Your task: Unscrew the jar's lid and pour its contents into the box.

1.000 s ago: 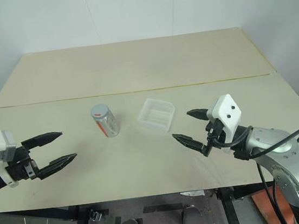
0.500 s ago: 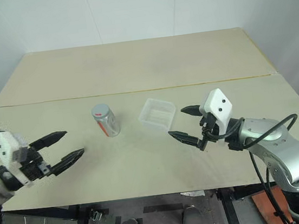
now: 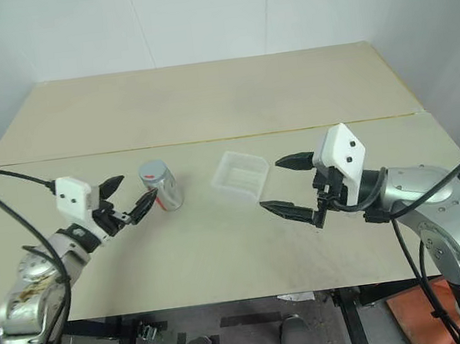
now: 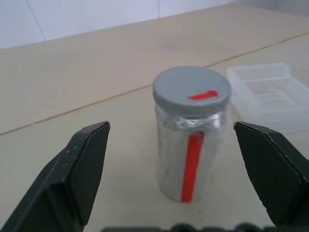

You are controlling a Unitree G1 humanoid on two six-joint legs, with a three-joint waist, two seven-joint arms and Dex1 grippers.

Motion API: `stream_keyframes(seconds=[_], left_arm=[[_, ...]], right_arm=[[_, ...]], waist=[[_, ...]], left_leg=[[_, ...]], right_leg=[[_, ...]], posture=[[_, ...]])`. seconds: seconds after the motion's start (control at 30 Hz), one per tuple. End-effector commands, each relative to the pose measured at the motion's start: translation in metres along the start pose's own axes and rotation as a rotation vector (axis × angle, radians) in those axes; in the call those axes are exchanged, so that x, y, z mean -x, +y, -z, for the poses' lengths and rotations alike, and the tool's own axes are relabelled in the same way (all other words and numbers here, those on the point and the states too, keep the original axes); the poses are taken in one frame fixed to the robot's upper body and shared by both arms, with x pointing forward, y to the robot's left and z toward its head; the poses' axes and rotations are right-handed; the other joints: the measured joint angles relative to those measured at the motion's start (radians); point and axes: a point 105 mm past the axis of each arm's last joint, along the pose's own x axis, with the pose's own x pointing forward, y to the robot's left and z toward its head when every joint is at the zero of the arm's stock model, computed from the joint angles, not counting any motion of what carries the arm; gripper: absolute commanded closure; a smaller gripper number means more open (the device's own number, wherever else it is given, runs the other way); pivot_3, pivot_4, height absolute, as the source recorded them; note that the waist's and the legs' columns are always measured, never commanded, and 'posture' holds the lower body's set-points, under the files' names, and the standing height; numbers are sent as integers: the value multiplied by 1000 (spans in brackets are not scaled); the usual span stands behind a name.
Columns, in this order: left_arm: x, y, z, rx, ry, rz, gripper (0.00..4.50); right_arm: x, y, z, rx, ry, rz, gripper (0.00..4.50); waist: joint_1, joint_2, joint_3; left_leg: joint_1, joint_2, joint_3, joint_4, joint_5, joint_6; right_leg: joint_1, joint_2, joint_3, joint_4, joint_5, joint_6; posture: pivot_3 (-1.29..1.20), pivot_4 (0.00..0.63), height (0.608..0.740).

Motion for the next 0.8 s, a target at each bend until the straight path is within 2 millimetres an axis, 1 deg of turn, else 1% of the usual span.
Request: stream_keyframes(seconds=[0.03, 0.2, 0.33, 0.53, 0.8], left_arm=[[-6, -2, -4, -21, -28, -10, 36], [-11, -6, 2, -15, -28, -5, 36], [-22, -7, 2, -24, -46, -16, 36], [-36, -13, 5, -18, -62, -14, 36], [-48, -16, 8, 10, -107, -90, 36]], right_arm=[[4, 2, -13, 64, -24, 24, 0], [6, 3, -17, 75, -36, 37, 0], [6, 2, -16, 91, -27, 48, 0], [7, 5, -18, 140, -4, 48, 0], [9, 5, -20, 160, -3, 54, 0]], waist=[[-1, 0, 0], [0, 0, 0], [3, 0, 0], [4, 0, 0], [4, 0, 0]], left_leg=[[0, 0, 0, 0, 0, 0], [0, 0, 0, 0, 0, 0], [0, 0, 0, 0, 0, 0], [0, 0, 0, 0, 0, 0], [0, 0, 0, 1, 0, 0]], right_leg=[[0, 0, 0, 0, 0, 0], [0, 0, 0, 0, 0, 0], [0, 0, 0, 0, 0, 0], [0, 0, 0, 0, 0, 0], [0, 0, 0, 0, 0, 1]], posture=[[0, 150, 740], [0, 150, 740], [0, 150, 740], [0, 150, 740], [0, 150, 740]])
